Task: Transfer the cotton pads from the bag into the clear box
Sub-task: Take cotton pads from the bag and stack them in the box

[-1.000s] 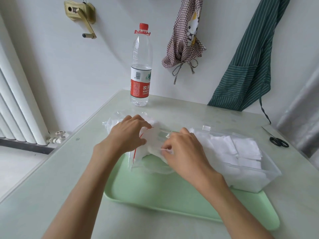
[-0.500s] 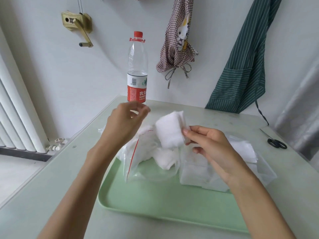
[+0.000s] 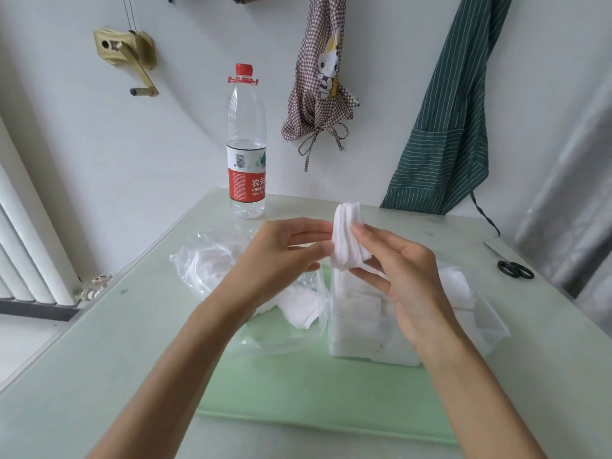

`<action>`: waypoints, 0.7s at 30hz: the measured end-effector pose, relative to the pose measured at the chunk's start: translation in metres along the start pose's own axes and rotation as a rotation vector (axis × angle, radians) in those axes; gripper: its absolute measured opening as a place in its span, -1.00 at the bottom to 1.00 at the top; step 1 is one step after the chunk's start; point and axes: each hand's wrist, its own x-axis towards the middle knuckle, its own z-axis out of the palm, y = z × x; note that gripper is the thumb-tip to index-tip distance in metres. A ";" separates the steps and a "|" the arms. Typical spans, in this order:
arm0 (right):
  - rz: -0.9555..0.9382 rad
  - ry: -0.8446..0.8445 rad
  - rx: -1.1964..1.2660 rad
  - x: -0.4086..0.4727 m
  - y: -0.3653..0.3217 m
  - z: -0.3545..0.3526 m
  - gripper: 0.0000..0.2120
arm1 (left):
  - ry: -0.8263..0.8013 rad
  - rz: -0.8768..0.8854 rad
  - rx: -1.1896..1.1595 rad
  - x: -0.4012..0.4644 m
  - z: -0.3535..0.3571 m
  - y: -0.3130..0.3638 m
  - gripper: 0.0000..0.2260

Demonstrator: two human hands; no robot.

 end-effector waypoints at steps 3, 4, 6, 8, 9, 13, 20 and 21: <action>-0.088 0.112 -0.133 0.001 0.006 -0.001 -0.87 | 0.004 -0.029 -0.055 0.000 0.011 0.000 -0.87; -0.133 0.140 -0.196 0.002 0.008 -0.001 -0.89 | 0.031 -0.037 -0.068 0.000 0.014 0.000 -0.90; -0.181 0.149 -0.253 0.001 0.009 -0.001 -0.90 | 0.097 -0.021 -0.051 0.000 0.017 -0.002 -0.92; -0.148 0.111 -0.232 0.000 0.007 0.000 -0.94 | 0.136 0.014 -0.019 0.000 0.018 -0.004 -0.92; -0.129 0.089 -0.227 -0.001 0.006 0.001 -0.90 | 0.138 0.029 -0.015 -0.001 0.018 -0.004 -0.90; -0.114 0.066 -0.267 0.000 0.005 0.001 -0.78 | 0.091 0.066 -0.031 -0.002 0.017 -0.004 -0.87; -0.111 0.024 -0.306 0.001 0.005 -0.003 -0.82 | 0.050 0.054 -0.130 0.002 0.014 -0.008 -0.89; -0.102 0.025 -0.287 0.002 0.006 -0.003 -0.86 | 0.049 0.034 -0.165 0.002 0.013 -0.008 -0.89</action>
